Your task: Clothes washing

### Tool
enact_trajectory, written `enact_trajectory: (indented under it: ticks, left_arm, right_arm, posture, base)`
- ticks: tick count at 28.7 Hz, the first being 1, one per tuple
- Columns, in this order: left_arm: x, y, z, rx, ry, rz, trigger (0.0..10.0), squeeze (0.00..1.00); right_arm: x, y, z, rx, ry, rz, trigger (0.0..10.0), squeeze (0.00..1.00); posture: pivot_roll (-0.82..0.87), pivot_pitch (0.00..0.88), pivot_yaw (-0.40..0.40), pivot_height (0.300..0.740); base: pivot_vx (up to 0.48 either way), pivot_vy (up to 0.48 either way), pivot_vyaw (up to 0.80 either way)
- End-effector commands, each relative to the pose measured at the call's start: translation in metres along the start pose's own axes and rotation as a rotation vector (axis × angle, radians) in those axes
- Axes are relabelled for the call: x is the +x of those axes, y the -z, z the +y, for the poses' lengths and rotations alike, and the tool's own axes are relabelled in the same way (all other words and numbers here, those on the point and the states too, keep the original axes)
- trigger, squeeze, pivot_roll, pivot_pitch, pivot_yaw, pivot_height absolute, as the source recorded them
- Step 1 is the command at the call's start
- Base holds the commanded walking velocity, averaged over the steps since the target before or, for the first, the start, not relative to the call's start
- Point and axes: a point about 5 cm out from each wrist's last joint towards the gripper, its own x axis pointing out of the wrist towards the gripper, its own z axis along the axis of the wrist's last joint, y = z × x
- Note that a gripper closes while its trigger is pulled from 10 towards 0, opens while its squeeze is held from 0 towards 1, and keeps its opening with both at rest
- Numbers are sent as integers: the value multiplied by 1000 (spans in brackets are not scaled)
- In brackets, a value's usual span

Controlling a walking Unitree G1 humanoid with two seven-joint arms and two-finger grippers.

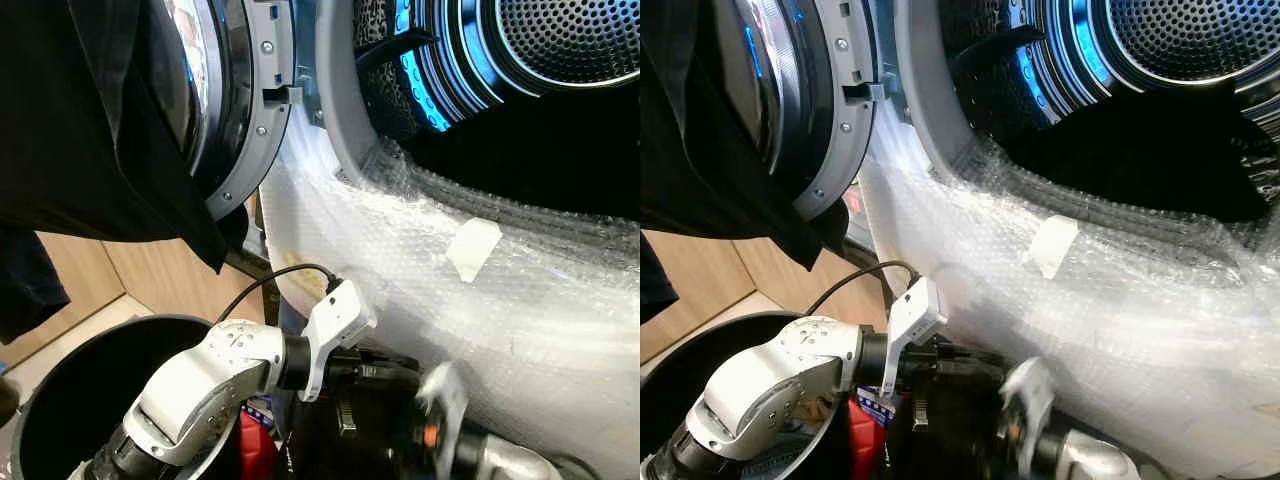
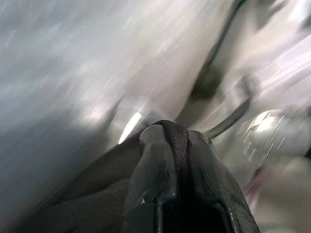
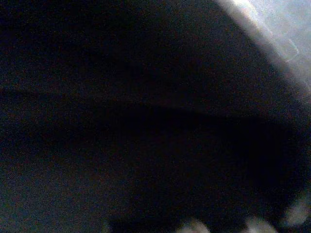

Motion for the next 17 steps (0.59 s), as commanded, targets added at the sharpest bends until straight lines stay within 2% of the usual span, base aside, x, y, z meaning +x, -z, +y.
enact_trajectory:
  ticks: [1,5,10,17]
  left_arm:
    - [-2,-19,-8,48,43,-61,0,0]
    - [-7,-22,-13,25,44,-98,0,0]
    - [-8,-23,-16,25,42,-102,0,0]
    - [-10,-24,-17,14,33,-96,0,0]
  right_arm:
    - [-17,-4,-23,39,152,-36,10000,0]
    - [-21,-1,-22,51,151,-37,10000,0]
    - [-27,-2,-9,48,31,-54,10000,0]
    - [-31,-8,1,59,-37,-91,10000,0]
  posture:
    - [147,57,7,740]
    - [151,54,1,740]
    - [150,52,3,740]
    - [146,51,5,740]
  base:
    - [0,0,0]
    - [0,0,0]
    - [0,0,0]
    - [0,0,0]
